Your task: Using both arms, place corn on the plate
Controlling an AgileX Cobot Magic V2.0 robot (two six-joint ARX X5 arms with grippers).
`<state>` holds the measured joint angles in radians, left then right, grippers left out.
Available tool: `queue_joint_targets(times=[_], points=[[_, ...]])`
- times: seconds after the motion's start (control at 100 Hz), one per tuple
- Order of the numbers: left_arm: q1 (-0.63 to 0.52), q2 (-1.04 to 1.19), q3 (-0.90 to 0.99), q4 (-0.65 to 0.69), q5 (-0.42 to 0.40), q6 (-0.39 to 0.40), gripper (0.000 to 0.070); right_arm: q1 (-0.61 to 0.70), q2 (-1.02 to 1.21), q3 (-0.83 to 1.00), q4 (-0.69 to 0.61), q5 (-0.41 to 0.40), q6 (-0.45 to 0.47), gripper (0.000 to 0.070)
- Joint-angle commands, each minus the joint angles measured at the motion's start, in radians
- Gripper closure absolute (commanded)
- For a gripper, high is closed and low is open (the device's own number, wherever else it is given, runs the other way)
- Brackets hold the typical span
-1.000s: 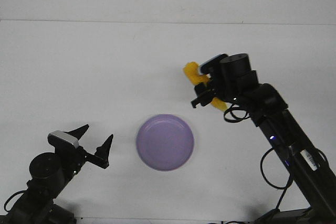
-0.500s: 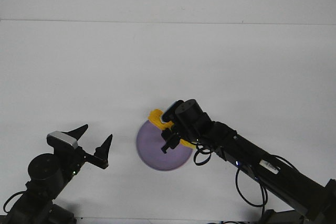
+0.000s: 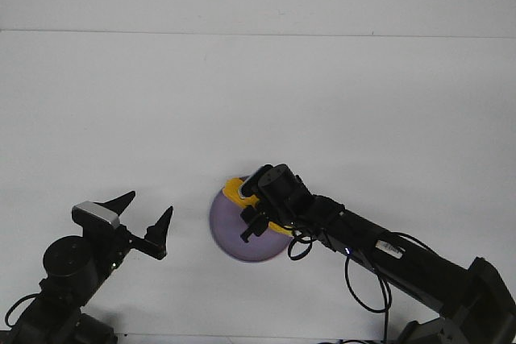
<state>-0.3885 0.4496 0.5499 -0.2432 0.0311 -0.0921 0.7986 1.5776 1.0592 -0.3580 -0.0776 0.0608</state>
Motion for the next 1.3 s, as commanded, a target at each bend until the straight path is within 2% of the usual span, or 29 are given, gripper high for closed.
queue_joint_targets(times=[0.0,0.07,0.19,0.28,0.37,0.52,0.65,0.76,1.05,1.18,1.29], points=[[-0.004,0.0,0.003,0.01,-0.002,0.002,0.0115,0.01,0.025,0.011,0.014,0.003,0.006,0.0413],[-0.004,0.0,0.003,0.01,-0.002,0.002,0.0115,0.01,0.032,0.01,0.012,0.002,0.003,0.0388],[-0.003,0.0,0.003,0.01,-0.002,0.002,0.0115,0.01,0.047,0.01,0.012,0.002,0.003,0.0269],[-0.004,0.0,0.003,0.01,-0.002,0.002,0.0115,0.01,0.047,0.01,0.01,0.003,0.006,0.0205],[-0.003,0.0,0.003,0.01,-0.002,0.002,0.0115,0.01,0.047,0.01,0.009,0.003,0.008,0.0179],[-0.003,0.0,0.003,0.01,-0.002,0.002,0.0115,0.001,0.031,0.011,0.003,0.003,0.014,0.0076],[-0.003,0.0,0.003,0.01,-0.002,0.002,0.0115,-0.014,-0.053,0.014,-0.018,0.012,0.008,0.0076],[-0.003,0.0,0.003,0.01,-0.002,0.002,0.0115,-0.032,-0.188,0.014,-0.04,0.06,-0.01,0.0076],[-0.003,0.0,0.003,0.018,-0.002,0.002,0.0115,-0.089,-0.61,0.011,-0.123,0.322,-0.08,0.0078],[-0.003,-0.001,0.003,0.029,-0.002,0.001,0.0115,-0.11,-0.758,-0.037,-0.145,0.373,-0.084,0.0079],[-0.003,-0.001,0.003,0.036,-0.002,0.001,0.0115,-0.115,-0.89,-0.156,-0.11,0.4,-0.079,0.0079]])
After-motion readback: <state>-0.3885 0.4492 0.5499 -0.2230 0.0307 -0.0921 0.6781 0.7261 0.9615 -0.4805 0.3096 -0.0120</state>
